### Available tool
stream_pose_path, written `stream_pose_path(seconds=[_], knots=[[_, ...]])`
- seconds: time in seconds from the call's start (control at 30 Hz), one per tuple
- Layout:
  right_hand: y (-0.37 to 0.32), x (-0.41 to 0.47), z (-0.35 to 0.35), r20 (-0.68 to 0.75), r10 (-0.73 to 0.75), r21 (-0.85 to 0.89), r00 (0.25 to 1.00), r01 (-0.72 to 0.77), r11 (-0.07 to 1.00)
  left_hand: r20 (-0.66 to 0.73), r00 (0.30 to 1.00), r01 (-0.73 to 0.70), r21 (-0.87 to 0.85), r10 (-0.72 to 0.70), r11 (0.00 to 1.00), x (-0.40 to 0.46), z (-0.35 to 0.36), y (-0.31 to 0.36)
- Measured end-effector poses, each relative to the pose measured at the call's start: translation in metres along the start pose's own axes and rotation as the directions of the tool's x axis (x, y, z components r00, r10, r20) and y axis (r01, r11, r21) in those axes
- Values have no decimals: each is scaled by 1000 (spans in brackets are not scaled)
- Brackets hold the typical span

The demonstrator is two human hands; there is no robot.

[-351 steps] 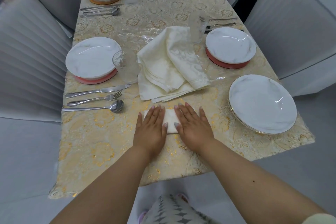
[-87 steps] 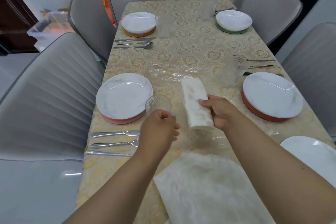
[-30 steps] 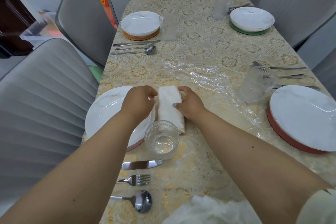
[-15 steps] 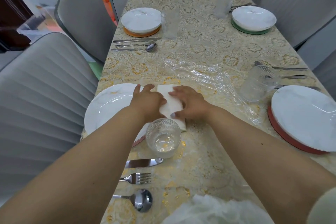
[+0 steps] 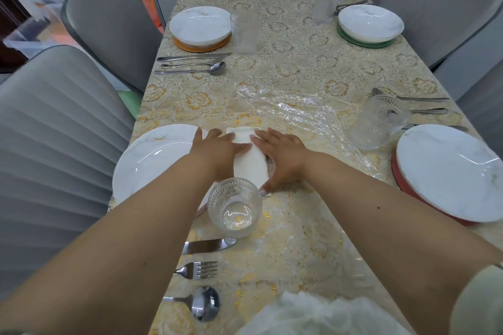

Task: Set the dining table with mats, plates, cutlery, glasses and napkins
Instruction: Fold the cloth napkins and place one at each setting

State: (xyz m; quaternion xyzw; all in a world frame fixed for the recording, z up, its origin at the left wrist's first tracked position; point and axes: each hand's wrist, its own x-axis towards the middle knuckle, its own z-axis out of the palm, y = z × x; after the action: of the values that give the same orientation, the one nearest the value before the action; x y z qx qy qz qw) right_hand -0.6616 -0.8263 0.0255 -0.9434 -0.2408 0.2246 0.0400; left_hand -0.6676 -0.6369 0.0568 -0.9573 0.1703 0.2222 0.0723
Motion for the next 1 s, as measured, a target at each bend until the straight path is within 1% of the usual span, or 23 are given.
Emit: stream_pose_path(seconds=[0.07, 0.17, 0.37, 0.47, 0.57, 0.67, 0.73, 0.8, 0.83, 0.87, 0.93, 1.0], knots=[[-1, 0, -2, 12, 5, 6, 1000, -5, 1000, -15, 1000, 5, -19, -6, 1000, -2, -2, 0], [-5, -3, -7, 15, 10, 46, 1000, -11, 999, -69, 998, 8, -91, -14, 996, -9, -6, 0], [-8, -12, -13, -33, 36, 102, 999, -33, 994, -183, 980, 27, -254, -75, 967, -22, -13, -5], [-10, -21, -19, -73, 50, 136, 996, -40, 990, -260, 959, 22, -334, -114, 942, -31, -18, -5], [-14, -33, -25, -148, 71, 200, 986, -40, 979, -378, 910, -13, -434, -170, 901, -45, -28, -5], [-21, -51, -29, -250, 123, 282, 960, -49, 958, -498, 841, -105, -534, -211, 839, -70, -47, 5], [-28, -68, -29, -330, 174, 387, 928, -35, 921, -563, 794, -175, -570, -227, 803, -92, -58, 22], [-38, -89, -32, -399, 218, 487, 890, 5, 873, -603, 772, -249, -581, -203, 775, -118, -64, 44], [-42, -102, -33, -387, 230, 519, 893, 5, 854, -605, 775, -278, -583, -180, 763, -131, -64, 55], [-46, -116, -34, -340, 231, 547, 912, -8, 837, -596, 788, -295, -590, -158, 752, -142, -61, 67], [-51, -148, -32, -175, 199, 582, 964, -61, 811, -532, 838, -288, -620, -121, 730, -163, -45, 87], [-55, -182, -22, 6, 169, 532, 986, -147, 834, -409, 910, -234, -630, -60, 740, -177, -17, 104]])
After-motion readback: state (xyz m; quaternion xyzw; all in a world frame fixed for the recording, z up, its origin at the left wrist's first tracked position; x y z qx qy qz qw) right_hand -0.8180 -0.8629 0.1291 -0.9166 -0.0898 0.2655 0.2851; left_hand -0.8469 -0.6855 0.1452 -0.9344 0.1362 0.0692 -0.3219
